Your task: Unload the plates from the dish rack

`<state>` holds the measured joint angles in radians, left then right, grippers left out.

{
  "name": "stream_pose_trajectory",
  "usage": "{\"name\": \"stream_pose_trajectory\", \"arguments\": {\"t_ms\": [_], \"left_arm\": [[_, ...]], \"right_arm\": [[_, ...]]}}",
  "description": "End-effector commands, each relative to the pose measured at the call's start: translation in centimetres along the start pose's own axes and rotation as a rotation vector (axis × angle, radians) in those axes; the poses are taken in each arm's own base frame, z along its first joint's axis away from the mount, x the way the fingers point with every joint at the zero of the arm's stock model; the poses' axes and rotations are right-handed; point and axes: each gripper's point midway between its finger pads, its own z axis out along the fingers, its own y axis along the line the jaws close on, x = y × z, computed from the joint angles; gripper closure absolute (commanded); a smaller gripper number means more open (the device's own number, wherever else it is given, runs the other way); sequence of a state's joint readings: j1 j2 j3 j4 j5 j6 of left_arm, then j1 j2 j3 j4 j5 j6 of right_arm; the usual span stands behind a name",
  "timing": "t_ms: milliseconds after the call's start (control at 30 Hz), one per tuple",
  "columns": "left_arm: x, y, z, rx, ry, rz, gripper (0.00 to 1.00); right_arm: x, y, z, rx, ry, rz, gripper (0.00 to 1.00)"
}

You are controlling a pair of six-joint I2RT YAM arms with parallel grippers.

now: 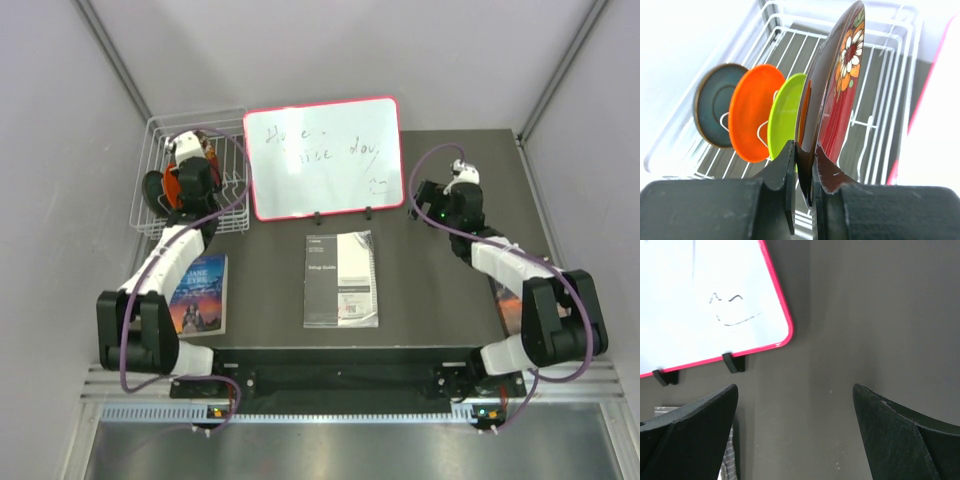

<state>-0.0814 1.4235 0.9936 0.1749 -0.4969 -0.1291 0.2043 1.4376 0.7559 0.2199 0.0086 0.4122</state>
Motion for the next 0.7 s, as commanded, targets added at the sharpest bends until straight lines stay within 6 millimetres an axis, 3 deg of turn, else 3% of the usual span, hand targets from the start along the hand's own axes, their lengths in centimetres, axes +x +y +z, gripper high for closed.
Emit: {"name": "stream_pose_trajectory", "arguments": {"t_ms": [0,100,133,267,300,400,633,667], "left_arm": [[-7.8,-0.7,-3.8,0.098,-0.152,-0.135,1.0],[-7.4,-2.0,-5.5,0.195,-0.115,-0.175,1.0],[-6.7,-2.5,-5.8,0.229,-0.093,-0.19,1.0],[-4.8,-7.4,-9.1,0.534,-0.015,-0.329,1.0],[-5.4,-8.8,-9.9,0.62,-0.043,-0.364,1.0],[-3.0,-11.3,-11.4,0.754,0.055,-0.435,1.0],[-1.6,-15.5,-14.2,0.929,0.123,-0.502,1.0],[-1.4,-16.0,-14.5,0.943,0.132,-0.506,1.0]], "right_arm": [[-3.8,3.3,-1.6,-0.107,-0.1,-0.005,0.02],[-3.4,5.0,-2.0,-0.184,-0.088,0.005,0.03],[-3.3,6.3,-2.3,-0.246,-0.083,0.007,0.03],[-2.6,11.7,-3.4,-0.408,-0.055,-0.07,0.03],[-2.8,12.5,-3.5,-0.431,-0.057,-0.073,0.03],[-2.3,15.9,-4.2,-0.577,-0.049,-0.051,0.03],[-1.5,21.8,-4.6,-0.8,-0.031,0.02,0.04],[-0.5,22.3,-4.2,-0.811,-0.008,0.02,0.04]]}}
